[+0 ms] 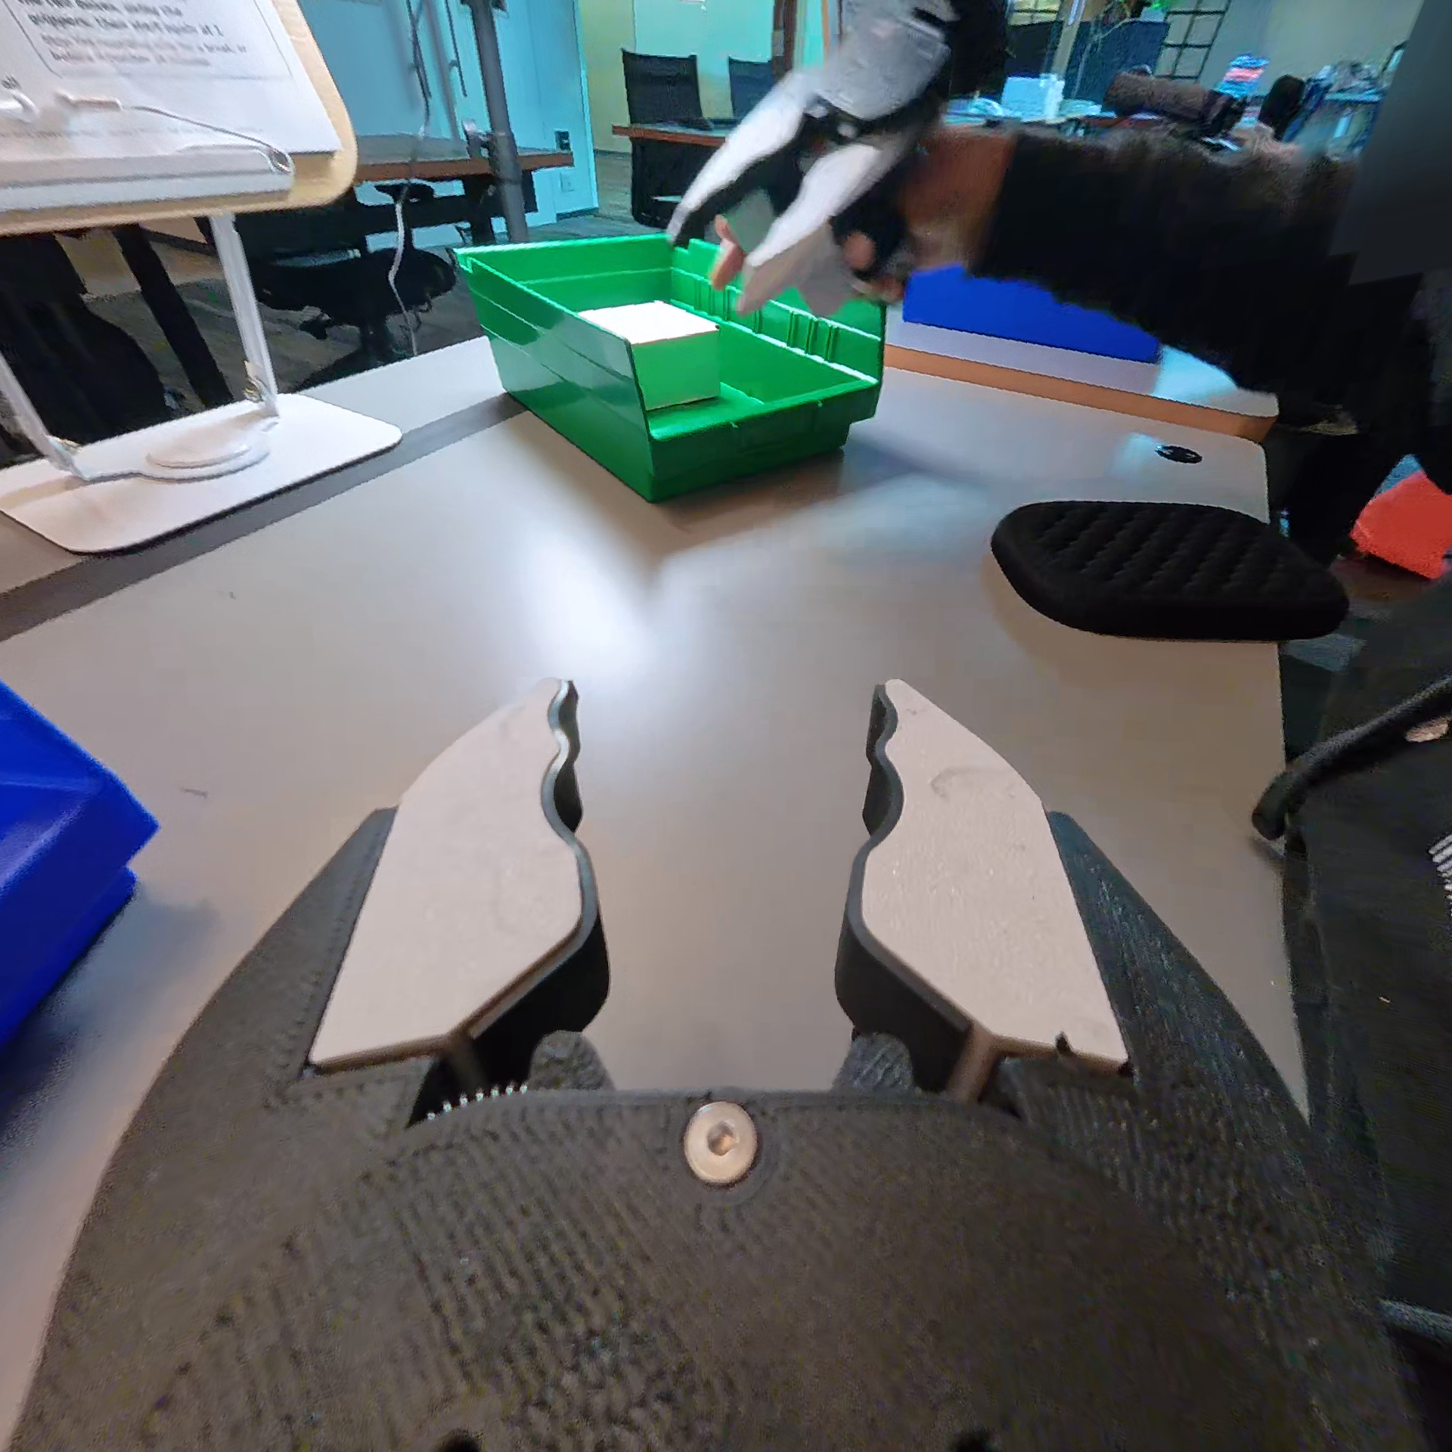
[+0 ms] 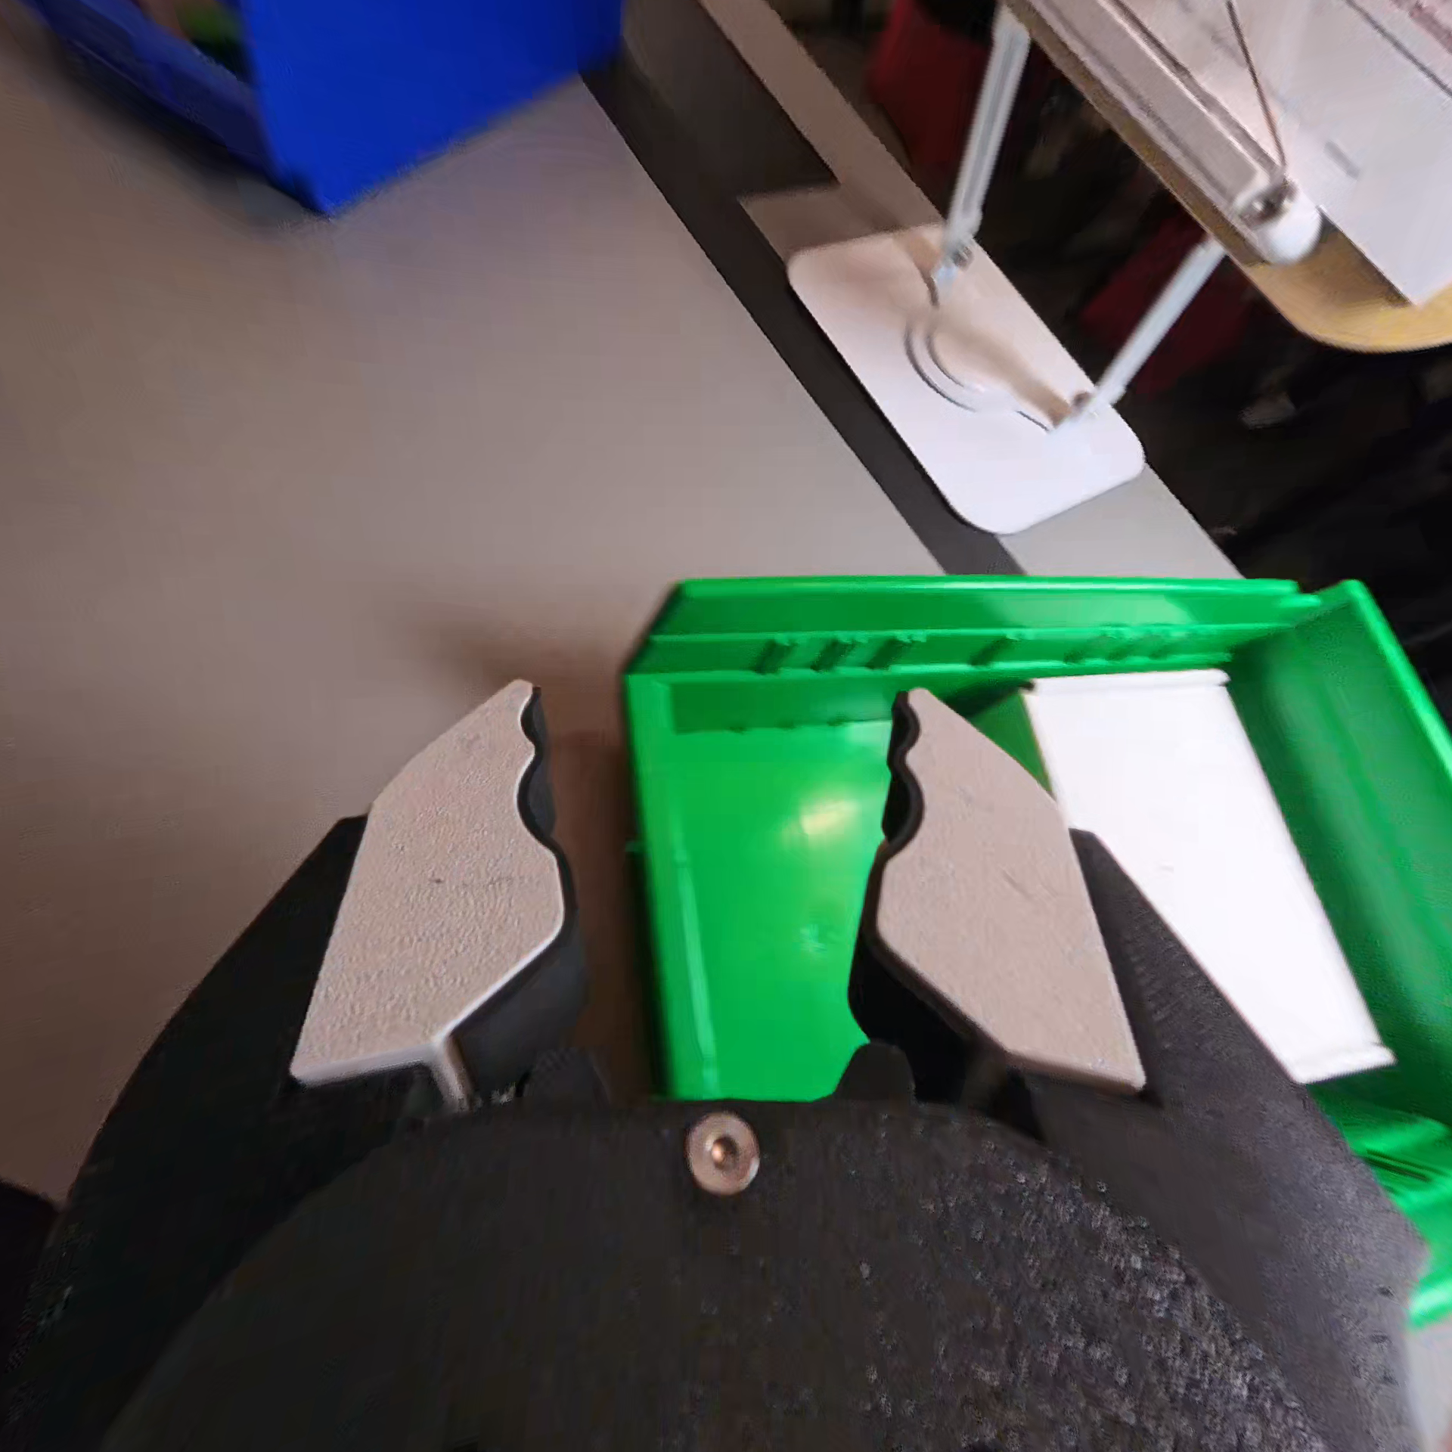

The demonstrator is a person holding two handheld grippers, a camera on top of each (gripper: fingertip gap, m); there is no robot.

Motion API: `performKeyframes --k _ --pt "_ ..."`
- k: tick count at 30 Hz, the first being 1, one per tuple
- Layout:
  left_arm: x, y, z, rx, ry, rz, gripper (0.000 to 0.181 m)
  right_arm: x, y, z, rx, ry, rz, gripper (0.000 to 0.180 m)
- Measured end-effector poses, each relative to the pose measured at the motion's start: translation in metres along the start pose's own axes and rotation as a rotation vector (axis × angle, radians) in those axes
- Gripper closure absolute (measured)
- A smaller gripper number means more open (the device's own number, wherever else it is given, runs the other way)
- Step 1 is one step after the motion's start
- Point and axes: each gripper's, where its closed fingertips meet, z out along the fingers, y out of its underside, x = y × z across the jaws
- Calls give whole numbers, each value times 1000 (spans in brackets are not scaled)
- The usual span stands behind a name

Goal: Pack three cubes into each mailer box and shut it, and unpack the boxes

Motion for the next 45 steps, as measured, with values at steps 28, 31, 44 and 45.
performKeyframes --k 28,31,44,45 --pt "-379 35 -80 -1019 -346 172 87 -145 27 -4 289 -33 170 104" --pt "-389 46 -78 -1117 -258 168 80 -144 26 -4 303 -21 167 108" --pt "-420 81 -78 -1314 -208 153 62 -140 27 -3 323 -33 198 112" --pt "-422 82 -78 -1319 -223 180 65 -140 27 -3 323 -33 198 112"
